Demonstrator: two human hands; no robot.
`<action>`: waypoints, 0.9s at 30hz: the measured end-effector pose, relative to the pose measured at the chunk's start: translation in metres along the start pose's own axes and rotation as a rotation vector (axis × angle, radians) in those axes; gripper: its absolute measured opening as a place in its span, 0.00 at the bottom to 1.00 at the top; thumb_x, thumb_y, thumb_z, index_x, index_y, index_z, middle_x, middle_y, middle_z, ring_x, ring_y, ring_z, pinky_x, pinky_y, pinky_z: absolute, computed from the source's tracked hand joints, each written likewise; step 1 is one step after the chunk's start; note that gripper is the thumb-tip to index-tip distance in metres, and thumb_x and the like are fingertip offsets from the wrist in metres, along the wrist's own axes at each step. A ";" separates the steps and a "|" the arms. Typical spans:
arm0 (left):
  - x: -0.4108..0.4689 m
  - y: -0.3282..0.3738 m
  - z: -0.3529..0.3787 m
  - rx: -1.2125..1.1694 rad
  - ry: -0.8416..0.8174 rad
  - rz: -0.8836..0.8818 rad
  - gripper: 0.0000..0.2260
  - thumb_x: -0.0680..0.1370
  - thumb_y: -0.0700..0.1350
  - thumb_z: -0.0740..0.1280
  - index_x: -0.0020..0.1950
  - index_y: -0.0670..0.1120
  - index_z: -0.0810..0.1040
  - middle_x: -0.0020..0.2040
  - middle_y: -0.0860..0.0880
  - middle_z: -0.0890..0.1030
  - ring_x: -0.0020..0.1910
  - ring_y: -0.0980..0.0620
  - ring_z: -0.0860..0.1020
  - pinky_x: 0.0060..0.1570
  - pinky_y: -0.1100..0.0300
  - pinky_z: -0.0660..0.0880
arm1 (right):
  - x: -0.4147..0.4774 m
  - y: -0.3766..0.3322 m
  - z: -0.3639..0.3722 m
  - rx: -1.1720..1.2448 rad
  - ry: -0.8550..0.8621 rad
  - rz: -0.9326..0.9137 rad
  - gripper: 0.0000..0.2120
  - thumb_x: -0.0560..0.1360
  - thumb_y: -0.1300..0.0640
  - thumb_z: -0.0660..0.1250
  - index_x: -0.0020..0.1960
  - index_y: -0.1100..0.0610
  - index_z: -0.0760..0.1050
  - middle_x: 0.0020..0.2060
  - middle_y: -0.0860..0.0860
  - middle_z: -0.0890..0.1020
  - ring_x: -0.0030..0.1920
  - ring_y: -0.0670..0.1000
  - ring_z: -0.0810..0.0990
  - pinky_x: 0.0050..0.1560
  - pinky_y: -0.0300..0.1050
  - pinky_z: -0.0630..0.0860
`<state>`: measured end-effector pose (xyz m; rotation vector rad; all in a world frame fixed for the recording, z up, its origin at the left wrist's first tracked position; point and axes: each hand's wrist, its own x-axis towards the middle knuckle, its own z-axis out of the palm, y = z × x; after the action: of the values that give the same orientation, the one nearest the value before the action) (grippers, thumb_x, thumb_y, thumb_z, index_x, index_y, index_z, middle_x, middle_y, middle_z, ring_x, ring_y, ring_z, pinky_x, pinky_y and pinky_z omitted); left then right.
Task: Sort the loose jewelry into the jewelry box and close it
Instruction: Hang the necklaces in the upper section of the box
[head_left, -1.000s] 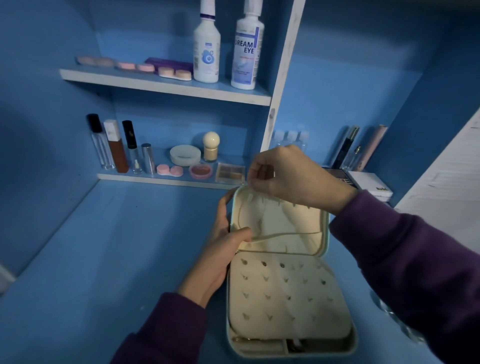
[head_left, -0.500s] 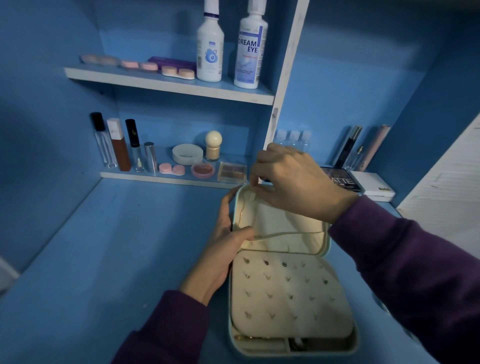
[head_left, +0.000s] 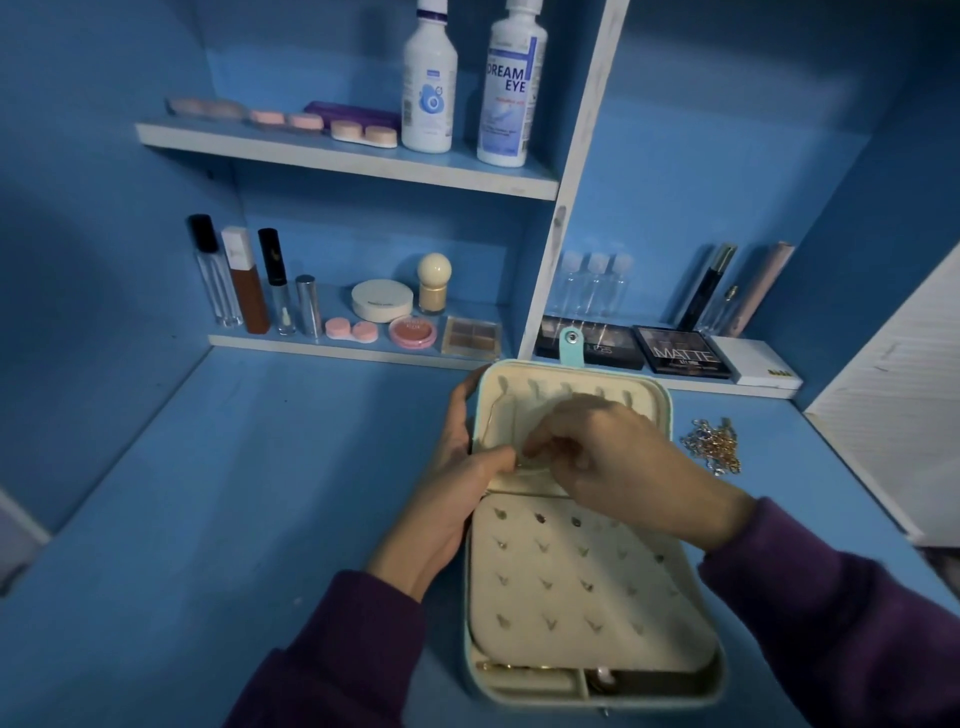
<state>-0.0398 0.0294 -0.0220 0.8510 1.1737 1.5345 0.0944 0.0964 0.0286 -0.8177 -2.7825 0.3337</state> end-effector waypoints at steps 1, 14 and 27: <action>0.000 0.000 0.000 0.001 -0.002 0.003 0.32 0.73 0.25 0.60 0.64 0.60 0.69 0.48 0.51 0.82 0.42 0.58 0.81 0.42 0.62 0.79 | -0.001 -0.001 0.003 0.054 -0.006 0.013 0.14 0.69 0.64 0.62 0.49 0.51 0.80 0.39 0.39 0.73 0.45 0.43 0.72 0.48 0.40 0.72; 0.001 -0.001 -0.002 0.035 -0.022 0.029 0.33 0.73 0.25 0.59 0.66 0.60 0.68 0.50 0.51 0.82 0.45 0.57 0.81 0.41 0.63 0.77 | -0.002 0.001 0.008 0.218 0.009 0.068 0.24 0.66 0.71 0.60 0.56 0.52 0.78 0.38 0.46 0.74 0.43 0.41 0.69 0.43 0.30 0.65; 0.001 0.000 -0.001 -0.001 -0.022 0.004 0.34 0.72 0.25 0.60 0.64 0.62 0.69 0.51 0.50 0.81 0.43 0.57 0.81 0.39 0.63 0.77 | -0.005 -0.001 0.004 -0.189 0.028 -0.111 0.30 0.66 0.64 0.55 0.65 0.45 0.72 0.41 0.43 0.66 0.40 0.46 0.65 0.34 0.40 0.63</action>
<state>-0.0409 0.0298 -0.0225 0.8671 1.1559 1.5255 0.0969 0.0928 0.0241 -0.6968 -2.8498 0.0404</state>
